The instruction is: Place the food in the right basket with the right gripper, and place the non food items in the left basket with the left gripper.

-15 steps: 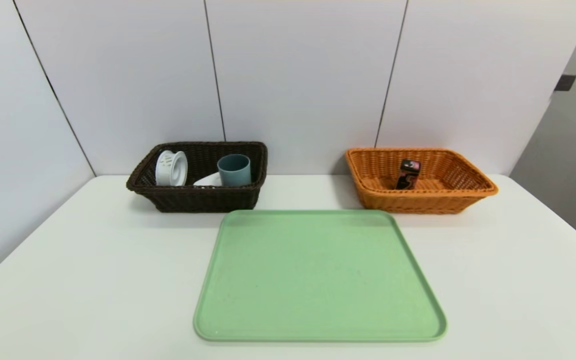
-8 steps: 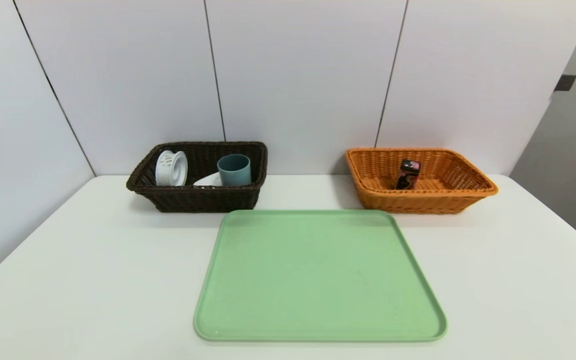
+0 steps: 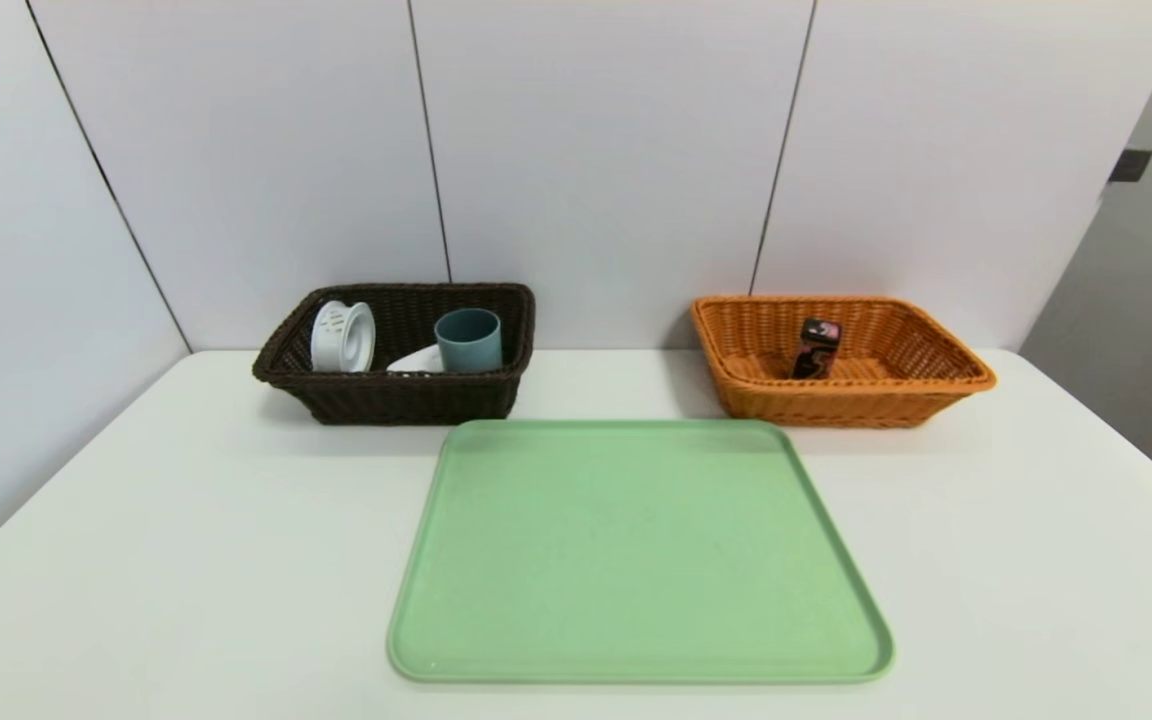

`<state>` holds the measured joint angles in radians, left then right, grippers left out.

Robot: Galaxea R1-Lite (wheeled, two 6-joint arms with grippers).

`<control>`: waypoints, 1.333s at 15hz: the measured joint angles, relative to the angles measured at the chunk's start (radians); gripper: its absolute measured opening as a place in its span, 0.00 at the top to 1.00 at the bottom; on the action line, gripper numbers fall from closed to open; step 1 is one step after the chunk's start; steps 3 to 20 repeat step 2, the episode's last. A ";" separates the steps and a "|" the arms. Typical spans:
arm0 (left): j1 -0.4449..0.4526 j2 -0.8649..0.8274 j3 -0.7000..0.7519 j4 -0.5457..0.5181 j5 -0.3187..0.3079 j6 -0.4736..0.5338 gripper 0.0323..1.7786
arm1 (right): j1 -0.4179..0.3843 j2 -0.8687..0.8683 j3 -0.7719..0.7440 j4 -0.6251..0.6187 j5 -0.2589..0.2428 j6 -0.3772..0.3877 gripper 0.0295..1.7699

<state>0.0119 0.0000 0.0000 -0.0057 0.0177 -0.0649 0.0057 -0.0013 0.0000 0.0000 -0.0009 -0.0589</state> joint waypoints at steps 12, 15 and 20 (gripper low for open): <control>0.000 0.000 0.000 0.000 0.000 0.000 0.05 | 0.000 0.000 0.000 -0.001 -0.008 0.020 0.04; 0.000 0.000 0.000 0.000 0.000 0.000 0.05 | 0.000 0.000 0.000 -0.001 -0.008 0.020 0.04; 0.000 0.000 0.000 0.000 0.000 0.000 0.05 | 0.000 0.000 0.000 -0.001 -0.008 0.020 0.04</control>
